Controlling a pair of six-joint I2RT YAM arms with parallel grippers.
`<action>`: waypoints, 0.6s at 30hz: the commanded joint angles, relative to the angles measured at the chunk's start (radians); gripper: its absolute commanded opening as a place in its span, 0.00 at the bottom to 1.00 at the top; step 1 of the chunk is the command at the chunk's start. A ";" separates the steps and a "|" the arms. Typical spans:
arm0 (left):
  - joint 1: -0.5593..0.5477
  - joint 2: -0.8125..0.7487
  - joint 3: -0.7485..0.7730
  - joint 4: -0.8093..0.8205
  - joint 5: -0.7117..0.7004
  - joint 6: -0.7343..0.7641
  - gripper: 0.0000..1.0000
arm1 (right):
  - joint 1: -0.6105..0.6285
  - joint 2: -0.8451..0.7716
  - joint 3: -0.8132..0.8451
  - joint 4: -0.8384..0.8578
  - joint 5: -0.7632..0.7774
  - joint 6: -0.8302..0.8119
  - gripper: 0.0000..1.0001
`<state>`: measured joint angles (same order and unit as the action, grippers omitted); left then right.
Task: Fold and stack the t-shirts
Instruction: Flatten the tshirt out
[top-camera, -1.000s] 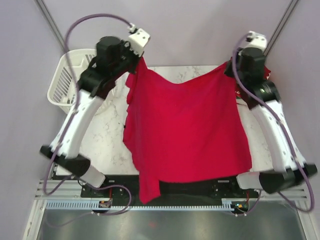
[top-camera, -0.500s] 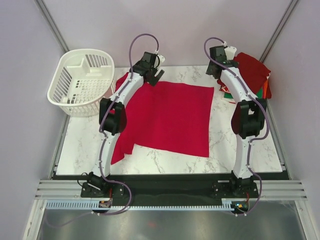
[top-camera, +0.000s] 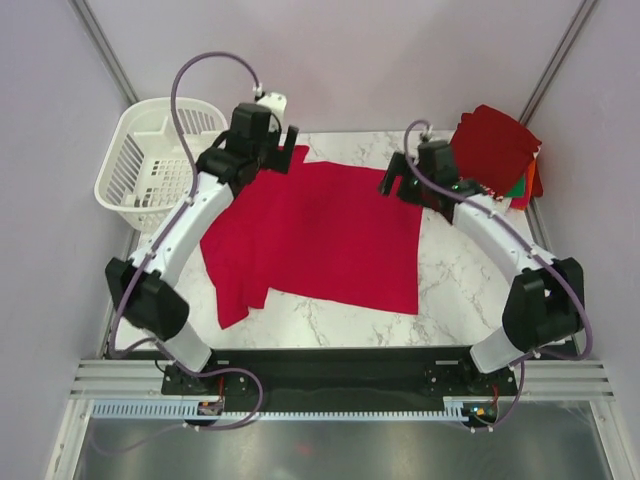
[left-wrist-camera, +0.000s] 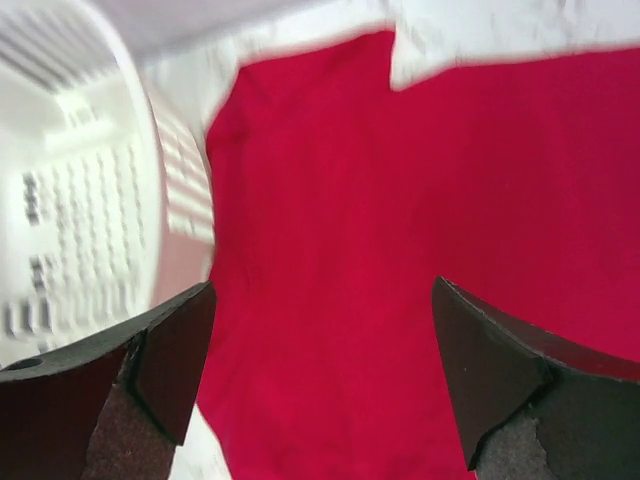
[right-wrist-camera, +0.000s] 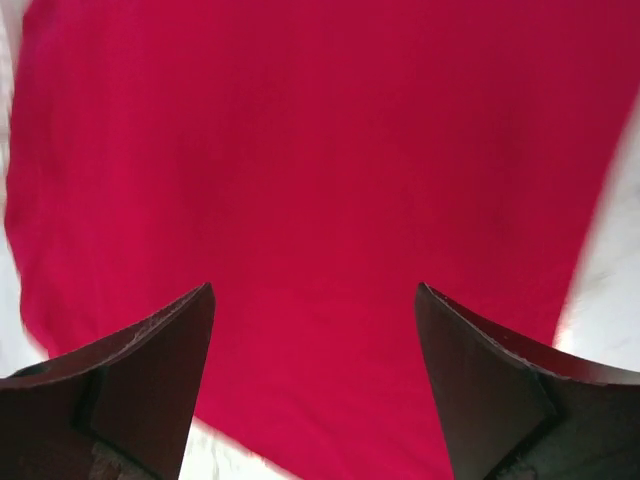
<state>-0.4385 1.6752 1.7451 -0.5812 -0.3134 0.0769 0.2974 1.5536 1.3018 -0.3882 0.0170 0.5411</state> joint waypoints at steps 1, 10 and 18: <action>0.011 -0.110 -0.238 -0.065 0.045 -0.198 0.95 | 0.106 -0.009 -0.184 0.161 -0.327 0.074 0.88; 0.012 -0.328 -0.519 -0.081 0.100 -0.304 0.92 | 0.083 0.013 -0.432 0.193 -0.330 0.119 0.85; 0.012 -0.411 -0.584 -0.111 0.100 -0.328 0.91 | -0.086 -0.027 -0.576 0.177 -0.393 0.072 0.85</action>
<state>-0.4274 1.3117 1.1774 -0.6937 -0.2226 -0.1951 0.2462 1.5570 0.7712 -0.2157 -0.3546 0.6407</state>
